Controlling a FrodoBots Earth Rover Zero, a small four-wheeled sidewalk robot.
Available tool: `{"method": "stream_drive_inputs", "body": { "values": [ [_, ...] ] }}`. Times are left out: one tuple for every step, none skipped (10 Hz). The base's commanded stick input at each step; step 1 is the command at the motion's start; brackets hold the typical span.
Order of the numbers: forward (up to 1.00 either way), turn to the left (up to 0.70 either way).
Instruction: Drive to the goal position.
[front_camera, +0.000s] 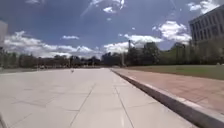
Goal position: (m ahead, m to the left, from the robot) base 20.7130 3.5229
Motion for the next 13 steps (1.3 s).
{"method": "stream_drive_inputs", "body": {
  "values": [
    [0.70,0.00],
    [0.70,0.00],
    [0.70,0.00],
    [0.70,0.00],
    [0.70,0.00],
    [0.70,0.00],
    [0.70,0.00],
    [0.70,0.00],
    [0.70,0.00],
    [0.70,0.00],
    [0.70,0.04],
    [0.70,0.26],
    [0.70,0.00]
  ]
}}
